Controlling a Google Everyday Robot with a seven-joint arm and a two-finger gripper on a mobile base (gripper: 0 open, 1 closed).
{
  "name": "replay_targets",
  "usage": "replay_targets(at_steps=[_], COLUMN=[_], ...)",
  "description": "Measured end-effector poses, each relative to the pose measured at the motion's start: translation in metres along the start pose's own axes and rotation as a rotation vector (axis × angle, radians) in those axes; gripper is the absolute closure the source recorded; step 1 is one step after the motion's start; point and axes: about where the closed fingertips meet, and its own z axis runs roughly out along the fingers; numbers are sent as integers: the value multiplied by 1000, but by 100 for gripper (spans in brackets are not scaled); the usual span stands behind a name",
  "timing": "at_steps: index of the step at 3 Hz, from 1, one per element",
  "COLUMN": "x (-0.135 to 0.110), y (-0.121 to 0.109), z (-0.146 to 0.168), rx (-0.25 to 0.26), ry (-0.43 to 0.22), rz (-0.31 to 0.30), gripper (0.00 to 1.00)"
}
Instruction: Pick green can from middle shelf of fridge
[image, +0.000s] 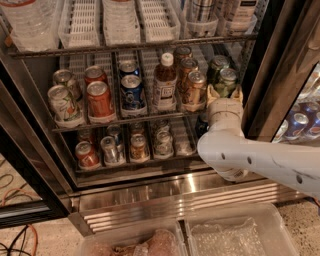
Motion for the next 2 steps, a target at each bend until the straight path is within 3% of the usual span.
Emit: replay_targets(at_steps=[2], x=[1], y=[-1], z=[2], rx=[1], ry=[3], rz=[-1], gripper=[82])
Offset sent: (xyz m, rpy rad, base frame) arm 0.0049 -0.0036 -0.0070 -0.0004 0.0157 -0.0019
